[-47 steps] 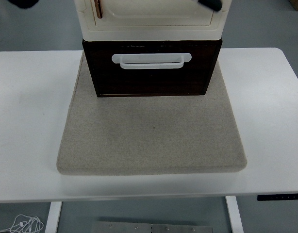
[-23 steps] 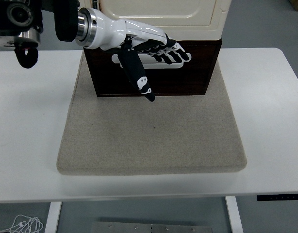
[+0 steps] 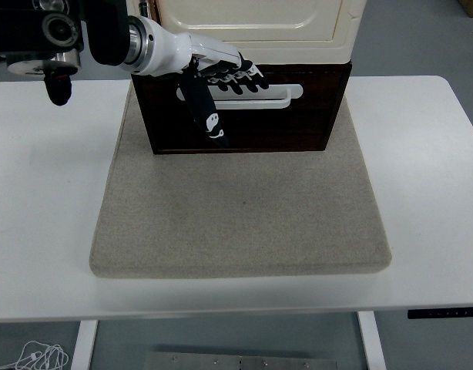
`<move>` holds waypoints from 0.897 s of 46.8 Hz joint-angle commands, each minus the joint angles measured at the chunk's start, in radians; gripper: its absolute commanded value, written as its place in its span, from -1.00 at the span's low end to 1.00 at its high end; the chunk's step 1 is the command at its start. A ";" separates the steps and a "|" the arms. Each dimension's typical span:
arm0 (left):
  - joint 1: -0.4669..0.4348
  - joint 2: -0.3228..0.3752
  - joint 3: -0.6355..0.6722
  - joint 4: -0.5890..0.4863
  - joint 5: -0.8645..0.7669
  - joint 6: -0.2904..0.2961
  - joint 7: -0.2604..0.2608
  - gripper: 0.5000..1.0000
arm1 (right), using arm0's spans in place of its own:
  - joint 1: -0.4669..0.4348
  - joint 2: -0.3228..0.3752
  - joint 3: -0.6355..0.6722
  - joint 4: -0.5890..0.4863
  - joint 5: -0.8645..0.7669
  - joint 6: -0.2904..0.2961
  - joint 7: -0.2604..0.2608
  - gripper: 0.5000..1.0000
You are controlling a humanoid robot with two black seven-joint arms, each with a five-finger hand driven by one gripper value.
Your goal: Open the drawer under the combination cabinet
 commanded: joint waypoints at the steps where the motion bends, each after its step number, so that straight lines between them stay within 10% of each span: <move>1: 0.007 0.000 0.000 0.036 -0.001 -0.011 0.002 1.00 | 0.000 0.000 0.000 0.000 0.000 0.001 0.000 0.71; 42: 0.067 -0.054 0.000 0.116 -0.001 -0.026 0.013 1.00 | 0.000 0.000 0.000 -0.001 0.000 -0.001 0.000 0.70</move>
